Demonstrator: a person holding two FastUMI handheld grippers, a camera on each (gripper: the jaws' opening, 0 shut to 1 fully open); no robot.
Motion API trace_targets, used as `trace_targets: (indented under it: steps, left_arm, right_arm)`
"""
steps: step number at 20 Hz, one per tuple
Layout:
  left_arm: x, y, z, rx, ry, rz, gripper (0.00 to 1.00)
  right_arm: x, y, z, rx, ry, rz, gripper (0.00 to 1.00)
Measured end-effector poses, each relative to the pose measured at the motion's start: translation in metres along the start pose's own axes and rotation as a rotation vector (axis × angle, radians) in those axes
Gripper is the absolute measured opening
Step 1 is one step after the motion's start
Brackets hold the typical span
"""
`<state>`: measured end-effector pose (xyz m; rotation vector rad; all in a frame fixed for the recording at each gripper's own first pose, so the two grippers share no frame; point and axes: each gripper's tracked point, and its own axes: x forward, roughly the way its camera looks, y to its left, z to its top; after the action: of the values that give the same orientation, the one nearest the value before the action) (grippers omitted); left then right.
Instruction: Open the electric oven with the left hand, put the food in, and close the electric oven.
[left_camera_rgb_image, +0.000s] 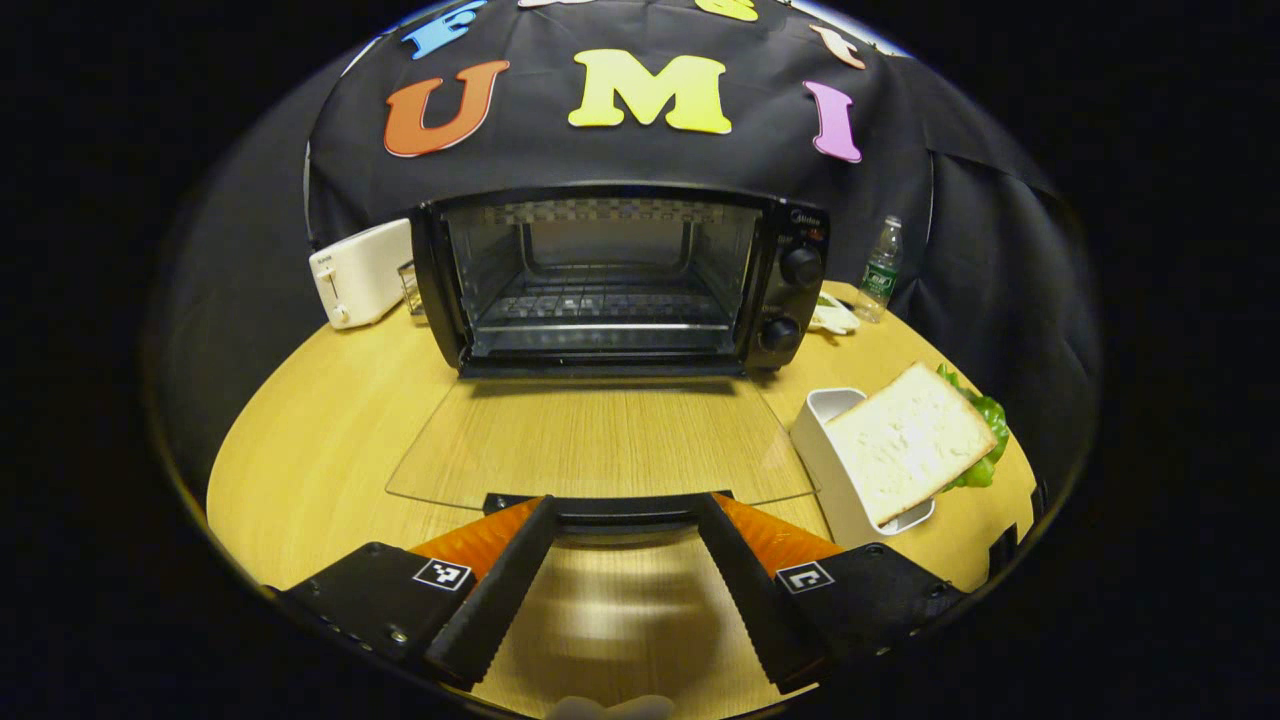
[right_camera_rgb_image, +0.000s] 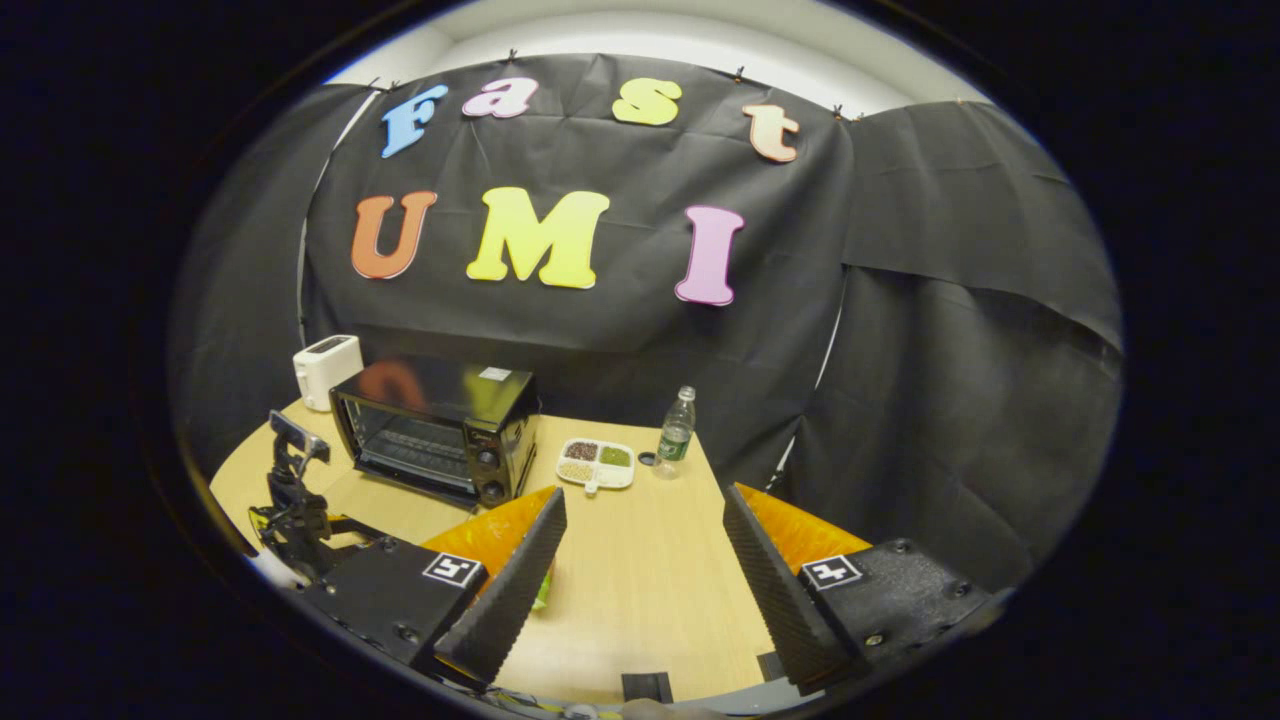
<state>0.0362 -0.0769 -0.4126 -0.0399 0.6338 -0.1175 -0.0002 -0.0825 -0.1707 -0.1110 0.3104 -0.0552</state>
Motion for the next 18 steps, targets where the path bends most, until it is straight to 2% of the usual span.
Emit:
trace_targets:
  steps: [4,8,11,15,18]
  left_arm:
    - [-0.040,0.014,0.060,0.032,-0.136,0.049,0.95]
    - [-0.104,0.026,0.127,0.040,-0.305,0.093,0.94]
    - [-0.159,0.028,0.168,0.050,-0.410,0.116,0.94]
    - [-0.196,0.033,0.201,0.029,-0.493,0.138,0.94]
    - [-0.222,0.032,0.218,0.004,-0.511,0.136,0.94]
  right_arm:
    - [0.017,0.011,-0.018,0.019,0.041,0.051,1.00]
    - [0.040,0.035,-0.060,0.055,0.134,0.128,1.00]
    - [0.059,0.061,-0.097,0.127,0.224,0.206,1.00]
    - [0.084,0.095,-0.135,0.251,0.345,0.317,1.00]
    - [0.104,0.109,-0.152,0.327,0.415,0.358,0.98]
